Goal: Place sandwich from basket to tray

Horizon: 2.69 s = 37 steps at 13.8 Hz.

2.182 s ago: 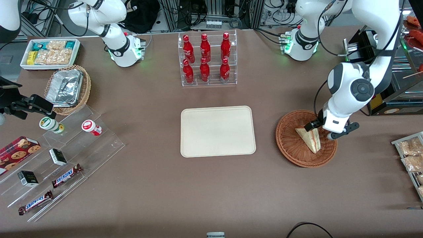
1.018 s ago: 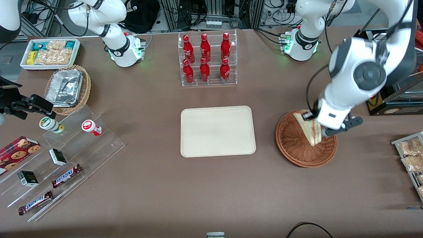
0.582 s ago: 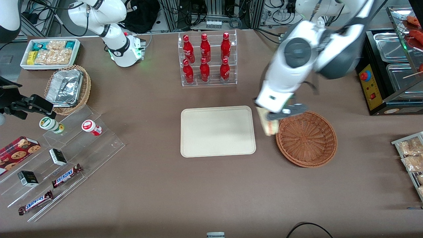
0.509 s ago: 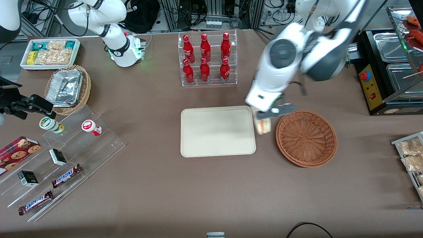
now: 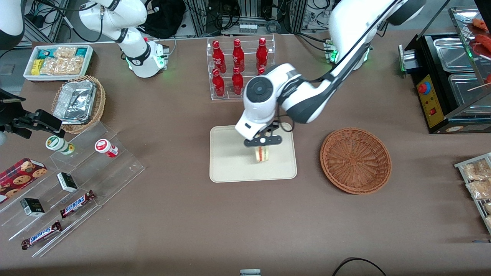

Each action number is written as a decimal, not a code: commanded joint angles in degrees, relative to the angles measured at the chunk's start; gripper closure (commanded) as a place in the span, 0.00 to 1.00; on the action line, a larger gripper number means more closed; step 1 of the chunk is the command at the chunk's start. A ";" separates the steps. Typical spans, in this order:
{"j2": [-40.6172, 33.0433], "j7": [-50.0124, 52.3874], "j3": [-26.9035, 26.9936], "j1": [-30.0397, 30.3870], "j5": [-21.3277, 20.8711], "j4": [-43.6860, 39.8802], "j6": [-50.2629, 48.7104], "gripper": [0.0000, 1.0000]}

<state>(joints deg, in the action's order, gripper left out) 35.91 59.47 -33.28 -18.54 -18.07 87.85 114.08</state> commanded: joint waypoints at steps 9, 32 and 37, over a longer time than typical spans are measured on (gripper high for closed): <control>7.09 4.87 1.20 -3.43 -9.53 -2.60 3.09 0.00; -34.21 -25.87 4.42 26.82 11.39 3.54 -29.18 0.00; -40.03 -42.58 19.99 21.80 12.18 6.72 -31.80 0.00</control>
<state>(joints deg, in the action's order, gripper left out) -1.14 21.55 -17.25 4.18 -7.07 92.61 83.53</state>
